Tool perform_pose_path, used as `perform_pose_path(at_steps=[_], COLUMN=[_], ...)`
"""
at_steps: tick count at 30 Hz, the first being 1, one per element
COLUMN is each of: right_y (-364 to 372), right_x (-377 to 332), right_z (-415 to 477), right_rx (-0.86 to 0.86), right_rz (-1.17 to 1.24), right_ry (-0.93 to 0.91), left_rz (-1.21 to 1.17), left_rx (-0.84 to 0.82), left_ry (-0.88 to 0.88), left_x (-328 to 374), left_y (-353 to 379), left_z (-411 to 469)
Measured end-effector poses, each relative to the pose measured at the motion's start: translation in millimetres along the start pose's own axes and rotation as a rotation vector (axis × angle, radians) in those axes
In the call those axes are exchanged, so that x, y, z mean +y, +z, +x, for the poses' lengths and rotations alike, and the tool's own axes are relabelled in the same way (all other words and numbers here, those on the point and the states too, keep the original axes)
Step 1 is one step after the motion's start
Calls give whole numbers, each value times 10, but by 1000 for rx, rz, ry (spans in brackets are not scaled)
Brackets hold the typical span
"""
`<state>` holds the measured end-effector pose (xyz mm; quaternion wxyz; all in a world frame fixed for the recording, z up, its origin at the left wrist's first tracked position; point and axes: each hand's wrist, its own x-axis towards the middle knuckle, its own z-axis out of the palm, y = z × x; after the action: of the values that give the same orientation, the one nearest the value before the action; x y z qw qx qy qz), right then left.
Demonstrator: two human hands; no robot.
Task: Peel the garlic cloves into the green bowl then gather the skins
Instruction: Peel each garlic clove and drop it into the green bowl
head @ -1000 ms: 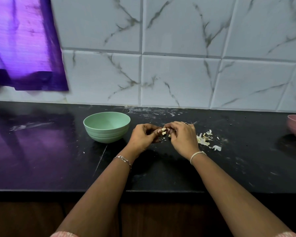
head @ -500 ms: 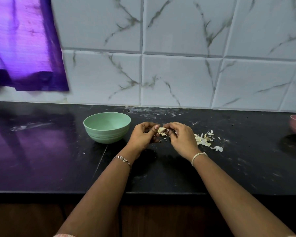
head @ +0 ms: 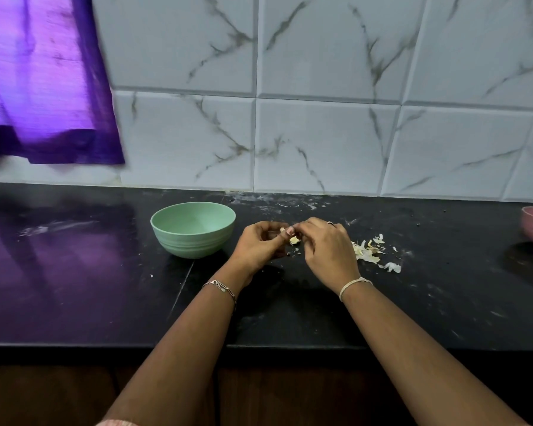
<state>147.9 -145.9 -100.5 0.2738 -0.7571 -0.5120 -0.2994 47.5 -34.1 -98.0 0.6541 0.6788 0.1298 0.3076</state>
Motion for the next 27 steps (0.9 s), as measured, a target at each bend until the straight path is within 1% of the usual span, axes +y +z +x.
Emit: perform_pose_path(at_steps=[4,10,12,15,17,18,21,22,24,27], right_y=[-13,-109,-141,-189,-202,-191,-164,-151,-97,0], right_x=[10,100,123,144,154,155,89,51,10,19], right_z=[-2,-9,-9,-8,-26,-32,-34,-30,-23,-18], right_rx=[25,68,56,37,42,30,-56,-81,-138,-140], right_rz=[-43,-126,-171,-167,-89,17,510,614,671,585], right_ry=[47,283,345,419,417,406,381,376,365,342], left_rz=[8,0,3,-5,-7,-10,4,15,18,6], left_rx=[-22,-122,-127,-122,-123,-119,-95,-85,-60,-25], left_ry=[-1,-4,-14,-26,-31,-31,-13,-3,15,18], left_x=[-16,-23,-27,-28,-26,-31,-40,-46,-51,-55], left_y=[-11,-3,3,2,8,7,7,3,-11,-26], left_z=[9,-31,-35,-33,-25,-20,-10,-8,-5,11])
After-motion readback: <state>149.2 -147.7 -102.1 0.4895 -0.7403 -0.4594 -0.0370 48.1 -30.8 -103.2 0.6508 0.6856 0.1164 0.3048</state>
